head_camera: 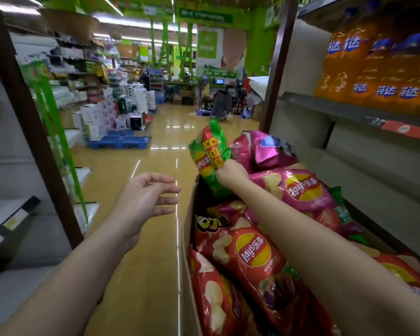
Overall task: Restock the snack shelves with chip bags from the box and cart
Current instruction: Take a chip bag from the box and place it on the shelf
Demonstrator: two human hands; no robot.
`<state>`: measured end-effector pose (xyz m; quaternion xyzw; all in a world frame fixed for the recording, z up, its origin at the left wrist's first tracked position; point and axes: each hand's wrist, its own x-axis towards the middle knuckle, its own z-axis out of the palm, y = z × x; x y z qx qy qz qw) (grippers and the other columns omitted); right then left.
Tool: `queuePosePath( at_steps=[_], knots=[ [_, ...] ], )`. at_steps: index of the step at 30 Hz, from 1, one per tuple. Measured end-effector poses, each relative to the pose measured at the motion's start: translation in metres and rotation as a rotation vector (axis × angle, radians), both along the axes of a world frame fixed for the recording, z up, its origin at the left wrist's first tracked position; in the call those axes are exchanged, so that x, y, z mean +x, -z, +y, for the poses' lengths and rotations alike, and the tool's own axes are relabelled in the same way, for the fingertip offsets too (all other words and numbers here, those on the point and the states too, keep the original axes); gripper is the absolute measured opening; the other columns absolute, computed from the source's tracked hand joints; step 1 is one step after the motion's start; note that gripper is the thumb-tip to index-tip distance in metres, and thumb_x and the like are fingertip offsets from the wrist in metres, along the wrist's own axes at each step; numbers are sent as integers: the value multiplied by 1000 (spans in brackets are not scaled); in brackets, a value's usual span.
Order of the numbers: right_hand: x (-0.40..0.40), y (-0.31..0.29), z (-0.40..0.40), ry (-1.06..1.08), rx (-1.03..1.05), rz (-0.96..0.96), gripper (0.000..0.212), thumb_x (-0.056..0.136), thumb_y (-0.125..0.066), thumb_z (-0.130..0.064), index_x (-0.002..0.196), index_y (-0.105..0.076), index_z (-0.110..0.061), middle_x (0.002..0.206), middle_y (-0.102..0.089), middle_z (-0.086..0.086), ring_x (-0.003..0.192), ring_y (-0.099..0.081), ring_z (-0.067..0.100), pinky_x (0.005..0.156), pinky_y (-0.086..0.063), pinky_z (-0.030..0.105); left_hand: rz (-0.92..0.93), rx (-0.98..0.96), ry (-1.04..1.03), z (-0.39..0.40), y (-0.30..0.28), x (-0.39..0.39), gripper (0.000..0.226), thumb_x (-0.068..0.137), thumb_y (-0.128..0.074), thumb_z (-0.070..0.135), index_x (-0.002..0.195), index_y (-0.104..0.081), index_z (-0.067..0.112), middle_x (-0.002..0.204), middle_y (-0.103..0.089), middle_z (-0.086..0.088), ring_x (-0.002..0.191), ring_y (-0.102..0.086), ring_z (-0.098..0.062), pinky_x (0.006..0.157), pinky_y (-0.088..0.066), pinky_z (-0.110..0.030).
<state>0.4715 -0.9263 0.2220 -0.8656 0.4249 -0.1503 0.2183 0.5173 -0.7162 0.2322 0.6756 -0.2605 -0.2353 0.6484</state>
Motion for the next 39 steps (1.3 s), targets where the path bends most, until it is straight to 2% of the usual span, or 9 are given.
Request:
queuePosePath(
  at_steps=[2, 8, 11, 15, 21, 24, 30, 35, 39],
  knots=[
    [-8, -22, 18, -46, -7, -42, 27, 97, -41, -11, 110, -61, 3, 114, -61, 22, 113, -58, 36, 91, -46, 39, -15, 11, -6, -4, 0, 3, 13, 92, -61, 12, 105, -60, 11, 106, -68, -13, 94, -66, -25, 79, -56, -35],
    [-58, -99, 70, -246, 207, -180, 21, 91, -65, -16, 105, -69, -2, 102, -69, 17, 97, -68, 31, 87, -56, 44, 159, -30, 91, -6, -10, 9, 121, 44, -81, 62, 143, -39, 5, 141, -49, -15, 126, -50, -31, 103, -44, -46],
    [-88, -120, 75, -353, 424, -310, 21, 88, -67, -16, 103, -72, -3, 101, -74, 12, 92, -71, 28, 81, -60, 38, 278, -220, 244, -10, -17, 1, 92, 42, -88, 55, 121, -59, 16, 112, -72, -5, 100, -70, -20, 77, -58, -36],
    [-109, -121, 62, -457, 528, -529, 20, 97, -55, -26, 102, -72, -15, 111, -69, 4, 93, -68, 20, 88, -55, 35, 224, -462, 29, -17, -33, -8, 37, 68, -78, 26, 101, -66, 17, 88, -76, 3, 76, -73, -11, 60, -58, -25],
    [-84, -54, 11, -199, -121, -79, 29, 101, -46, -24, 114, -68, -7, 112, -69, 11, 99, -66, 27, 87, -53, 37, -164, -330, -387, -9, -40, 8, 95, 63, -90, 26, 138, -35, 11, 132, -56, -3, 115, -58, -20, 99, -49, -43],
    [-49, -22, 4, -295, -315, 197, 31, 100, -44, -22, 112, -68, -5, 114, -66, 17, 107, -59, 32, 86, -44, 33, -207, -336, -378, -6, -38, 9, 88, 68, -86, 24, 136, -32, 11, 132, -53, 0, 116, -54, -18, 100, -46, -37],
    [16, 9, -30, -225, -409, 440, 45, 99, -45, -47, 141, -50, -31, 163, -5, 16, 149, -5, 36, 119, -12, 49, -255, -273, -382, 11, -22, 10, 83, 69, -85, 20, 133, -33, 18, 119, -48, 9, 110, -50, -12, 96, -43, -32],
    [36, 10, -44, -120, -360, 260, 36, 101, -41, -26, 132, -58, -20, 137, -52, 9, 126, -48, 31, 111, -31, 48, -312, -178, -384, 36, -18, 15, 85, 70, -84, 22, 137, -32, 14, 117, -47, 9, 106, -49, -9, 89, -41, -27],
    [24, -30, -25, 4, -14, -399, 28, 100, -51, -23, 99, -69, -2, 87, -67, 11, 84, -65, 28, 68, -46, 25, -208, -100, -414, 51, -15, 26, 83, 67, -86, 28, 131, -35, 14, 126, -55, -2, 113, -56, -22, 98, -47, -42]
  ],
)
